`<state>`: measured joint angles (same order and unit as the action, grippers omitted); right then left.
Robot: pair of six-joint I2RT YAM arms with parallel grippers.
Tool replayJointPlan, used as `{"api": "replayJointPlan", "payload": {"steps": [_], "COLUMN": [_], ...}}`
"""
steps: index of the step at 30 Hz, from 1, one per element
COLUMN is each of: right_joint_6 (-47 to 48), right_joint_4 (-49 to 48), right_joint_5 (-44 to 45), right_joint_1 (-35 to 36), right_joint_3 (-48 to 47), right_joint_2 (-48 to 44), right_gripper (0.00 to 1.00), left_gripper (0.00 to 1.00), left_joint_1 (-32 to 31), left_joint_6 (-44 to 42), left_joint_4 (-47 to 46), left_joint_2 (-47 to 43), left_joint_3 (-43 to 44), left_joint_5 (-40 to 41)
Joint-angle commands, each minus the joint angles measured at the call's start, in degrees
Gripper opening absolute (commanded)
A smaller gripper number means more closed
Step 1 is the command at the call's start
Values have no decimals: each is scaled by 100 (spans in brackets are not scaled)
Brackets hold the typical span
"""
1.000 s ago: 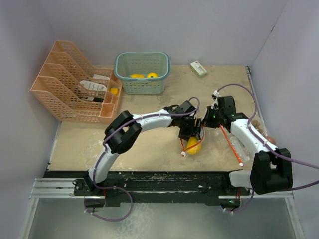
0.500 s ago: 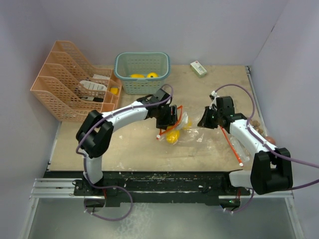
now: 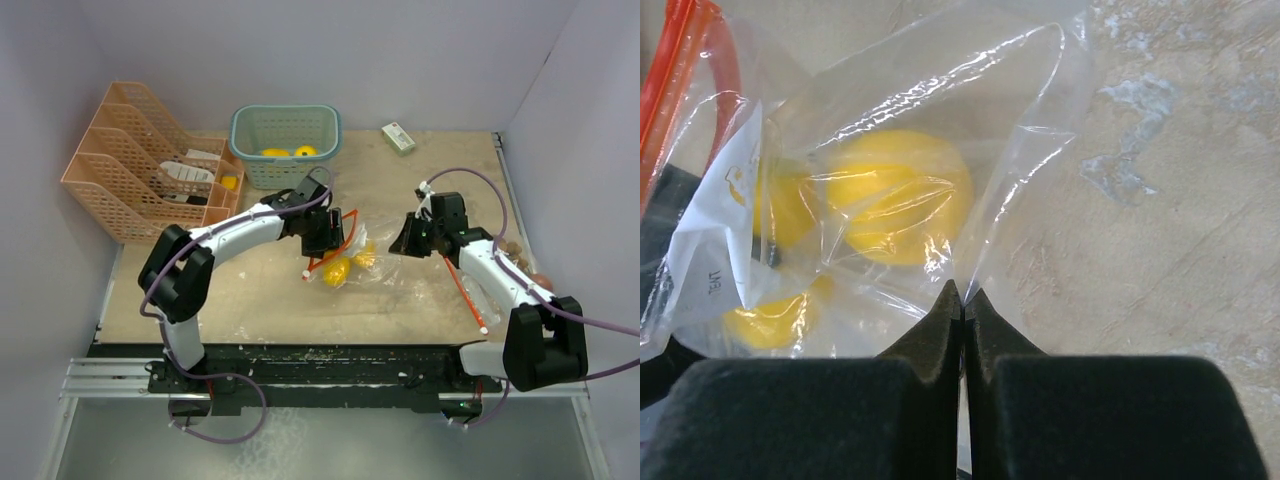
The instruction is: Open the zip-top bag and remove the fake food
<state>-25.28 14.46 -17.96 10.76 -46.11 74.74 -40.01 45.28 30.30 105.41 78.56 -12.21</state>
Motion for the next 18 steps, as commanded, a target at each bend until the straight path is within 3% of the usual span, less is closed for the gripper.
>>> {"api": "replayJointPlan", "payload": {"steps": [1, 18], "right_joint_6": [111, 94], "right_joint_4": [37, 18], "right_joint_5": [382, 398], "right_joint_1": [-93, -100], "right_joint_3": [31, 95], "right_joint_2": [-69, -104], "right_gripper": [0, 0], "left_gripper": [40, 41], "left_joint_1": [426, 1662], "left_joint_6": [15, 211], "left_joint_4": [405, -1], "left_joint_2": [-471, -1308], "left_joint_3": [-390, -1119], "left_joint_5": [668, 281]}}
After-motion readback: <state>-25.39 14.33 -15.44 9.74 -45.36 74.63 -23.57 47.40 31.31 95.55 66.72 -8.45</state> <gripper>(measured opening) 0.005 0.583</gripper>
